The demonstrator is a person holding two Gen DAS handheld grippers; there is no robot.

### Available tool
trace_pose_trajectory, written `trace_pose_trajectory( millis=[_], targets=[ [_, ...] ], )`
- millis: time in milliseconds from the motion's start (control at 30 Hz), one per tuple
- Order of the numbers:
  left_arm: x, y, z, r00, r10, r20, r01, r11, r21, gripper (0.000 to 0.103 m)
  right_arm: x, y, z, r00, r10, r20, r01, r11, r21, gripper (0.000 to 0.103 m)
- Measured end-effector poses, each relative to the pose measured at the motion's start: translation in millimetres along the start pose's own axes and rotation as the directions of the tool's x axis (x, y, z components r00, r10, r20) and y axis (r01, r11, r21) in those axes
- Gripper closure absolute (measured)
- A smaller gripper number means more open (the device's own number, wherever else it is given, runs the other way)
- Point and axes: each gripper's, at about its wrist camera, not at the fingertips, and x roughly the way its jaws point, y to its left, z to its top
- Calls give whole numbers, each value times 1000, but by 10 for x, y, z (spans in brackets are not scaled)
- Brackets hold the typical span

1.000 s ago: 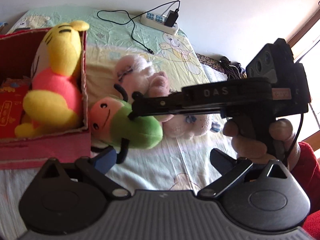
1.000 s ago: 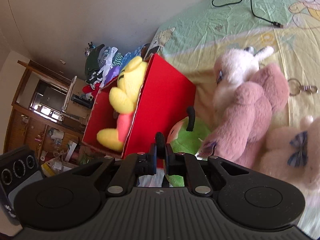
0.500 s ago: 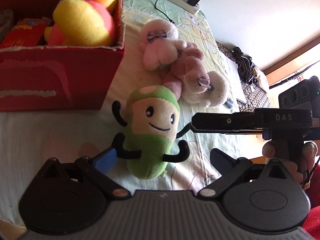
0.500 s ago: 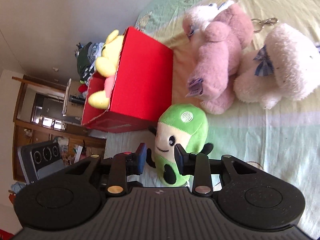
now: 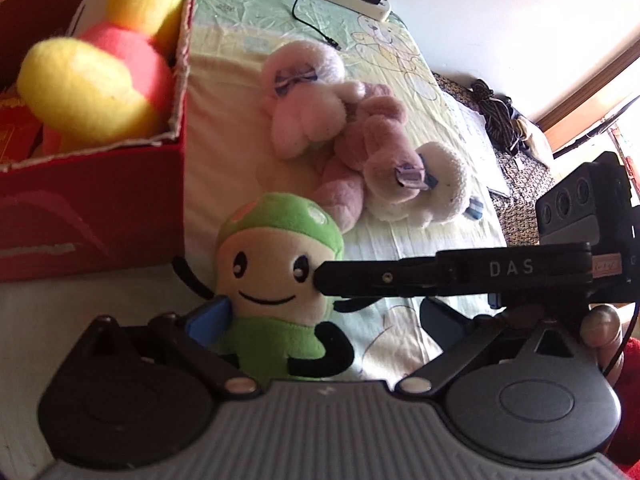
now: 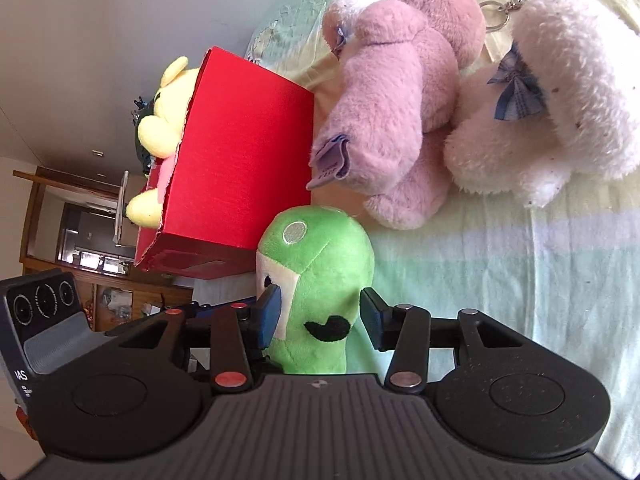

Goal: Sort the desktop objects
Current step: 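Lift the green plush with both grippers and carry it to the red box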

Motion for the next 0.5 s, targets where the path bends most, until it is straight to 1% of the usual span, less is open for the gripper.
trace_pose_trajectory(
  millis=[100, 167, 267, 367, 500],
  targets=[
    [54, 106, 17, 1000, 16, -8, -16, 1000, -22, 3, 95, -3, 15, 999, 34, -8, -34, 999, 18, 51],
    [84, 159, 30, 1000, 20, -14, -21, 999, -34, 3, 122, 4, 8, 999, 44, -9, -43, 999, 26, 46],
    [106, 175, 12, 999, 33, -17, -33, 999, -32, 3, 138, -16, -9, 998, 57, -13, -56, 998, 36, 47],
    [84, 117, -30, 999, 42, -13, -42, 999, -4, 3, 90, -26, -16, 998, 60, -29, -59, 998, 32, 50],
    [65, 46, -82, 999, 24, -31, -24, 1000, -1, 3, -28, 32, -69, 997, 31, -68, -32, 999, -9, 51]
  ],
)
